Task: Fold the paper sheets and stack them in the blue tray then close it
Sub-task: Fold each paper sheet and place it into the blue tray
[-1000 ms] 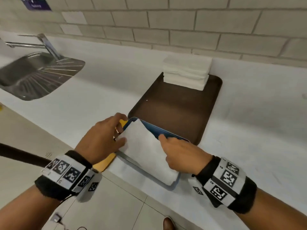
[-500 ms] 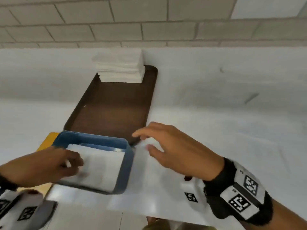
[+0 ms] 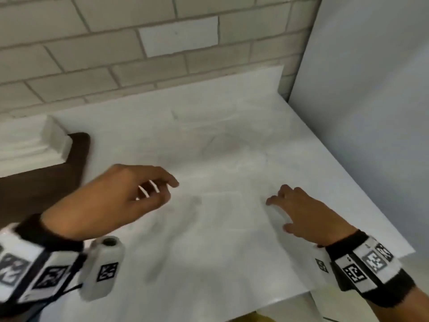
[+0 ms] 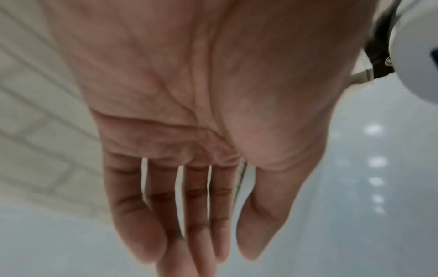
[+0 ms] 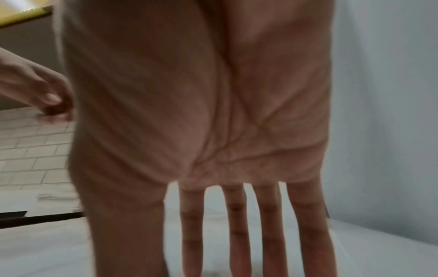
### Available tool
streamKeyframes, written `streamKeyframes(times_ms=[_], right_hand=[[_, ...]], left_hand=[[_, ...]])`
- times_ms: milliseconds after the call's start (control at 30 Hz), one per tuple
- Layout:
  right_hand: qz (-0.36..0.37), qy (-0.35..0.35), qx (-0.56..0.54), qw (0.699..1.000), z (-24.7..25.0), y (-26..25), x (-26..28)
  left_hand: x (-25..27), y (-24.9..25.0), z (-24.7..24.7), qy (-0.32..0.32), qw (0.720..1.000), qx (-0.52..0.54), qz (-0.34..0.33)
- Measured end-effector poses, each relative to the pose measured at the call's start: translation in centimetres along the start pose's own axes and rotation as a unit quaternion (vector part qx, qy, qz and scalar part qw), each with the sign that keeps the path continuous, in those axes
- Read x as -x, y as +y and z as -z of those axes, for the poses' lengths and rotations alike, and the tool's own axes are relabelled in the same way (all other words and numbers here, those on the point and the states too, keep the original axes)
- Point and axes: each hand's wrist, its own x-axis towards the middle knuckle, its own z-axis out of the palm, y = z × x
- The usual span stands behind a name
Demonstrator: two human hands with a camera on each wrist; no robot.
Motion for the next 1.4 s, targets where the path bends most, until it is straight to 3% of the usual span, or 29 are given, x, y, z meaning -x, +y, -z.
streamKeyframes(times_ms=[33,100,200,367,567,767,800,867,900,933,967,1000,1067,1100,1200,1300,1400], right_hand=[[0.010,0.003,-0.012,1.000,-0.3,0.3,-0.2],[0.027,0.006,-0.029,0.999,-0.5,0.9,-0.5],[0.043,0.018,-0.031,0.998,-0.4,1.2,-0.8],[0.081,0.044,-0.020,0.996,-0.5,1.3,-1.1],[0.115,0.080,-0.001,0.990,-0.4,1.7,-1.4],[0.160,0.126,-0.031,0.978,0.5,2.1,-0.9],[0.165,0.139,-0.064,0.974,0.7,2.6,-0.8],[0.149,0.196,-0.171,0.954,1.7,3.8,-0.7],[0.127,0.231,-0.230,0.937,2.2,4.6,-0.8],[0.100,0.253,-0.274,0.923,2.6,5.5,-1.0],[0.077,0.251,-0.281,0.923,2.9,6.3,-1.1],[0.059,0.219,-0.242,0.943,3.0,6.9,-1.4],[0.033,0.100,-0.123,0.987,2.5,7.4,-2.2],[0.032,0.055,-0.088,0.994,2.0,7.5,-2.5],[0.036,0.054,-0.048,0.997,1.5,7.1,-3.1],[0.037,0.085,-0.014,0.996,1.8,6.7,-3.2],[0.029,0.082,0.004,0.996,2.7,6.4,-2.9]], left_hand=[[-2.2,1.1,-2.1,-0.030,0.999,-0.023,-0.036],[-5.6,2.2,-6.9,-0.115,0.986,-0.115,-0.045],[-8.5,1.9,-12.4,-0.160,0.965,-0.197,-0.058],[-10.2,3.1,-16.2,-0.113,0.955,-0.249,-0.115],[-10.8,4.0,-17.3,-0.047,0.943,-0.269,-0.190],[-11.4,3.3,-16.3,0.008,0.961,-0.158,-0.225],[-11.5,3.3,-15.7,0.024,0.971,-0.109,-0.211],[-11.6,3.9,-13.6,0.032,0.990,0.080,-0.110],[-11.7,4.2,-12.3,0.060,0.975,0.206,-0.053],[-11.8,4.4,-10.9,0.105,0.940,0.323,-0.005],[-11.9,4.5,-9.6,0.155,0.897,0.411,0.039],[-12.0,4.5,-8.4,0.196,0.860,0.465,0.075],[-12.0,3.9,-6.7,0.239,0.814,0.518,0.111],[-11.9,3.7,-6.1,0.250,0.798,0.536,0.118],[-11.5,3.0,-5.9,0.267,0.745,0.595,0.137],[-11.3,2.3,-6.5,0.267,0.720,0.627,0.131],[-11.1,2.5,-6.7,0.287,0.720,0.623,0.110]])
